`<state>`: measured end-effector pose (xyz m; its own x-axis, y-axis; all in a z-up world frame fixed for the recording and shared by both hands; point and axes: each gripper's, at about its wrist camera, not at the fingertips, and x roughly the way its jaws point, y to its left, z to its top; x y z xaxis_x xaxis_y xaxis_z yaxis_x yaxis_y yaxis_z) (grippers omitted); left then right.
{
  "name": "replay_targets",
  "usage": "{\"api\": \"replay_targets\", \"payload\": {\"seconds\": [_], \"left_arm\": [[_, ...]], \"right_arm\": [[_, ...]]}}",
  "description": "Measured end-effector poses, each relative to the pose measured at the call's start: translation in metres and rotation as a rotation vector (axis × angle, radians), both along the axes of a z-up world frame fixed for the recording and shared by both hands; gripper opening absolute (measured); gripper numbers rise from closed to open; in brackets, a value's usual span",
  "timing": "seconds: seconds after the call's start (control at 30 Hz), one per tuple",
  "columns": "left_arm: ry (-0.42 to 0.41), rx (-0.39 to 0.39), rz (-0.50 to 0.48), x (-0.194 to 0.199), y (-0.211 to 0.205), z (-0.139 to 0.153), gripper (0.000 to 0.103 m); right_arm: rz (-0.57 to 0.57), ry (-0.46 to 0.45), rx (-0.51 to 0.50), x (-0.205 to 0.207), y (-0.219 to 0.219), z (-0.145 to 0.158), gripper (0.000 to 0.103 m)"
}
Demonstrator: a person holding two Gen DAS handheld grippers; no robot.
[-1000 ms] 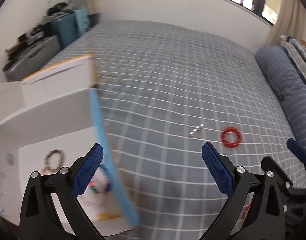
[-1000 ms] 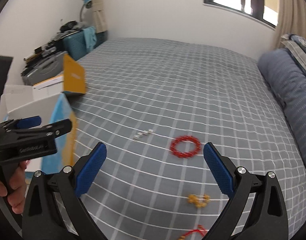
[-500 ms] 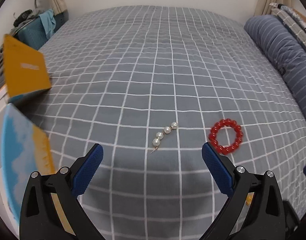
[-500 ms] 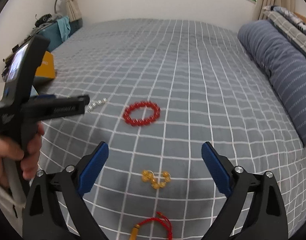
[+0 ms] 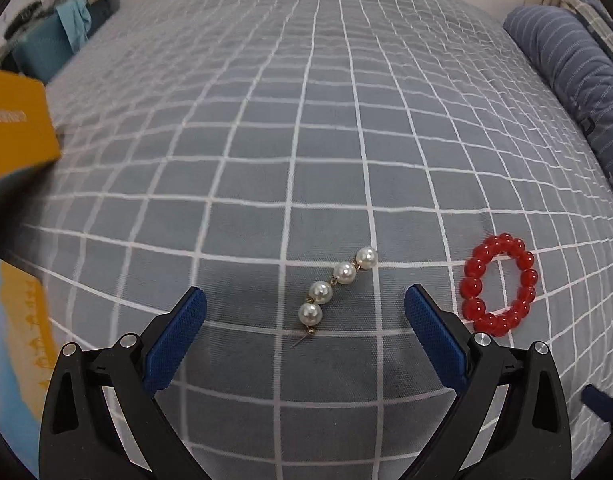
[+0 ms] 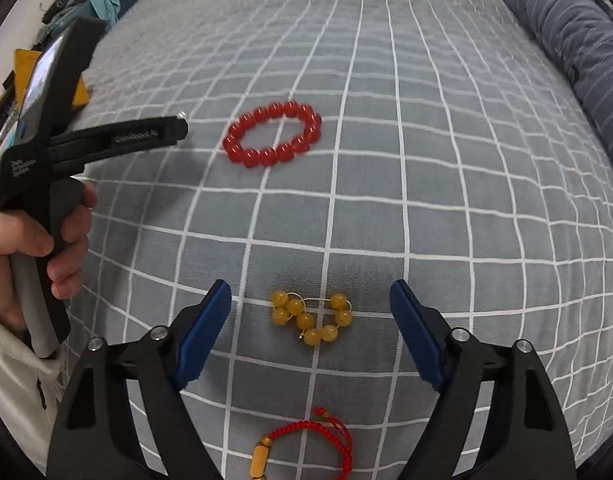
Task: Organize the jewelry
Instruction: 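Move both open tools back from the box toward the remaining jewelry, then grasp the pearl pin with left tool while right tool grasps amber bead bracelet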
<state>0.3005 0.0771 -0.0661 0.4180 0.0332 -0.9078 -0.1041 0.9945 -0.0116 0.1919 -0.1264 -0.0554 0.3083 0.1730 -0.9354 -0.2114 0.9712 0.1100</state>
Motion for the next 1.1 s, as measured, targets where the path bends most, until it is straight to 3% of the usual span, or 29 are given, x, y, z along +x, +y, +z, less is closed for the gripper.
{"api": "replay_targets", "payload": {"seconds": [0.17, 0.27, 0.47, 0.53, 0.6, 1.1], "left_arm": [[0.002, -0.001, -0.005, 0.000, 0.001, -0.007, 0.097], [0.009, -0.010, 0.000, 0.001, 0.004, -0.006, 0.091], [0.029, -0.027, -0.019, 0.000, -0.001, -0.002, 0.050], [0.036, -0.047, -0.029, -0.001, -0.004, 0.000, 0.025], [0.043, -0.063, -0.033, -0.002, -0.004, -0.001, 0.011], [0.021, -0.087, -0.027, -0.013, -0.004, 0.012, 0.010]], "right_arm": [[-0.013, 0.060, -0.001, 0.007, -0.001, -0.012, 0.063], [-0.019, 0.082, 0.000, 0.009, -0.002, -0.016, 0.052], [-0.020, 0.086, -0.018, 0.010, -0.003, -0.018, 0.026], [-0.016, 0.087, -0.022, 0.010, -0.001, -0.019, 0.018], [-0.017, 0.084, -0.025, 0.011, 0.000, -0.019, 0.017], [-0.016, 0.035, -0.011, 0.008, 0.002, -0.001, 0.017]]}}
